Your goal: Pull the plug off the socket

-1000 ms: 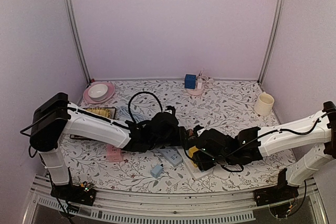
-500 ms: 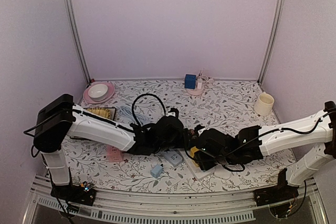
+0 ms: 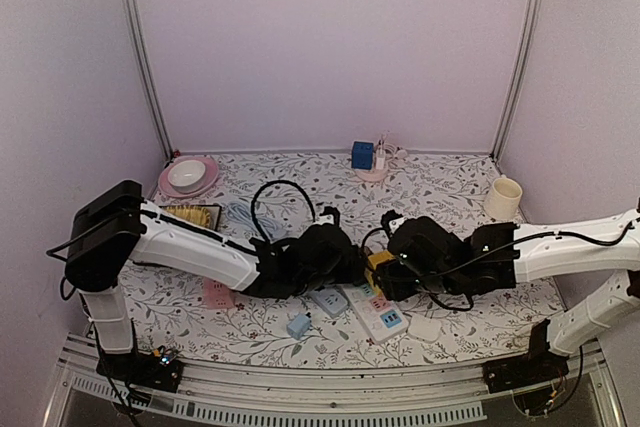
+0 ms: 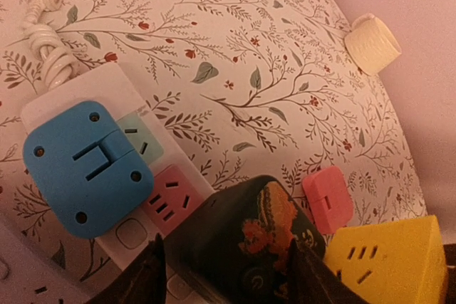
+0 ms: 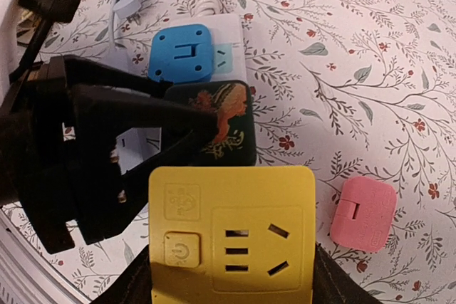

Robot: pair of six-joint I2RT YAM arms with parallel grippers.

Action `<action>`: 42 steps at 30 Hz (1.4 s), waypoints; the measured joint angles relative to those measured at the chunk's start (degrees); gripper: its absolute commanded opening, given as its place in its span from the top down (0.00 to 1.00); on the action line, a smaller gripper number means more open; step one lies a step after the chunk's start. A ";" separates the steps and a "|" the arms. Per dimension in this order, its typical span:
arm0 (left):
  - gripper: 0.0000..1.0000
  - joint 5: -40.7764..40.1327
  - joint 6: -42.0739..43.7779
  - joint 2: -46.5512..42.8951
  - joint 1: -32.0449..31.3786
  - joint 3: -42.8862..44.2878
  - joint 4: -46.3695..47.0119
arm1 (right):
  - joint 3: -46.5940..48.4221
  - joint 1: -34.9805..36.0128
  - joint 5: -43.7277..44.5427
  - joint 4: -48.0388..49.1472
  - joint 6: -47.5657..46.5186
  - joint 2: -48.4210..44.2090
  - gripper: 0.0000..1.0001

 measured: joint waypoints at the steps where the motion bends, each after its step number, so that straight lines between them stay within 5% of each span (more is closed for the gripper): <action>1: 0.42 -0.07 0.00 0.00 -0.04 -0.02 0.07 | -0.09 -1.01 -0.44 -0.02 -0.33 -0.55 0.79; 17: 0.42 -1.68 2.25 -1.60 -2.25 -1.75 0.07 | -16.79 -27.87 -5.38 3.41 -1.55 -15.30 0.75; 22: 0.42 -1.77 2.69 -1.60 -2.58 -1.75 -0.28 | -22.12 -33.88 -7.96 5.42 -1.55 -18.53 0.60; 34: 0.43 -2.67 2.89 -2.01 -2.91 -2.05 -0.70 | -23.39 -35.89 -12.28 8.37 -1.97 -18.95 0.31; 42: 0.43 -4.31 2.89 -4.22 -3.48 -4.24 -1.22 | -23.17 -35.89 -12.48 8.37 -2.23 -21.18 0.23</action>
